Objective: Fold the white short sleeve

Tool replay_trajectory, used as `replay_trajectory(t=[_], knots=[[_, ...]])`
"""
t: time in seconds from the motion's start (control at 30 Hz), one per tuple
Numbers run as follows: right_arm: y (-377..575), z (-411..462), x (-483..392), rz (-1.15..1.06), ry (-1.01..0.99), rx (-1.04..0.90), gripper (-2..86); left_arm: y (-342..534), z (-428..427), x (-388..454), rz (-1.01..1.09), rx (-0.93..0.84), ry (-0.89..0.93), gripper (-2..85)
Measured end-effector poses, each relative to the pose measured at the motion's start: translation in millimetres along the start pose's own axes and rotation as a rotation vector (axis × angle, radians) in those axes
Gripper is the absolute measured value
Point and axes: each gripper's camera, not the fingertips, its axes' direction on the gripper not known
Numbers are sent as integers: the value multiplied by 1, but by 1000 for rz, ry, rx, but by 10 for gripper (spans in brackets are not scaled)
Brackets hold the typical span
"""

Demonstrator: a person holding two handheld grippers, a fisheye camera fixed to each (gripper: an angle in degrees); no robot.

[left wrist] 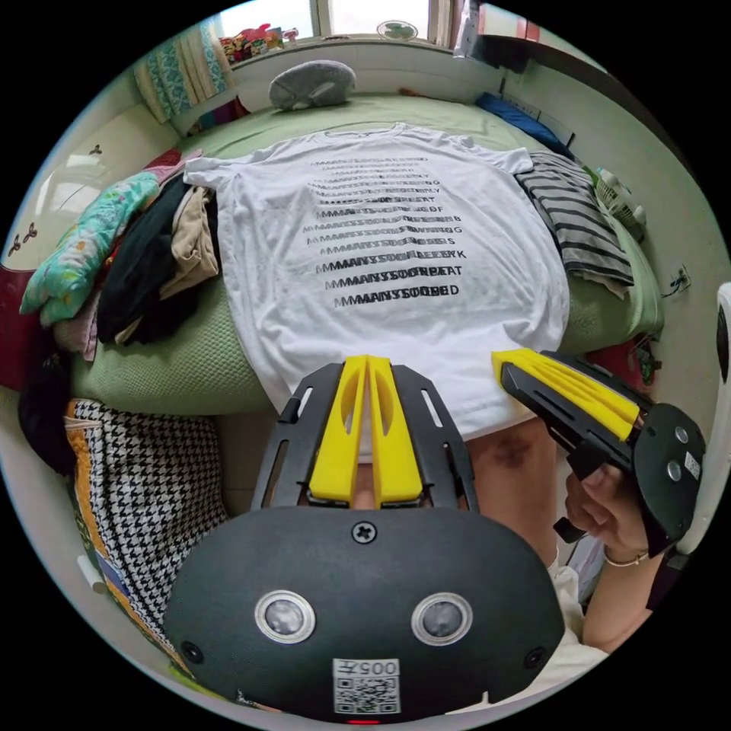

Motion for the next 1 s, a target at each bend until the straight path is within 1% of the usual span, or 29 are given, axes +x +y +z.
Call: replay_trajectory(t=[0.1, 0.13, 0.2, 0.33, 0.5, 0.6, 0.7, 0.73, 0.8, 0.87, 0.9, 1.0], knots=[[-12, -1, 11, 25, -90, 2, -13, -5, -5, -19, -31, 9, 96, -2], [-16, -5, 16, 30, -140, 41, -13, -7, -9, -27, -43, 37, 134, -2], [-24, -13, 21, 28, -158, 113, -13, -12, -14, -41, -69, 67, 154, -2], [-56, -8, 23, 32, -61, 112, -12, -32, -19, -83, -113, 109, 125, -1], [-99, 20, 17, -29, -147, 95, -8, -61, -28, -147, -218, 198, 44, -1], [-144, 33, -5, -194, -194, 102, 2, -86, -33, -185, -256, 263, 34, 0], [-200, 33, -33, -299, -175, 238, 30, -113, -34, -217, -308, 312, -10, 2], [-226, 34, -46, -338, -200, 270, 42, -123, -34, -228, -327, 328, -35, 4], [-266, 38, -68, -435, -274, 270, 65, -139, -33, -243, -351, 349, -69, 9], [-304, 46, -93, -541, -360, 255, 102, -156, -28, -256, -354, 344, -95, 20], [-329, 53, -109, -582, -387, 244, 136, -168, -23, -264, -344, 326, -107, 32], [-382, 77, -144, -607, -312, 255, 150, -187, -11, -279, -349, 331, -124, 52]])
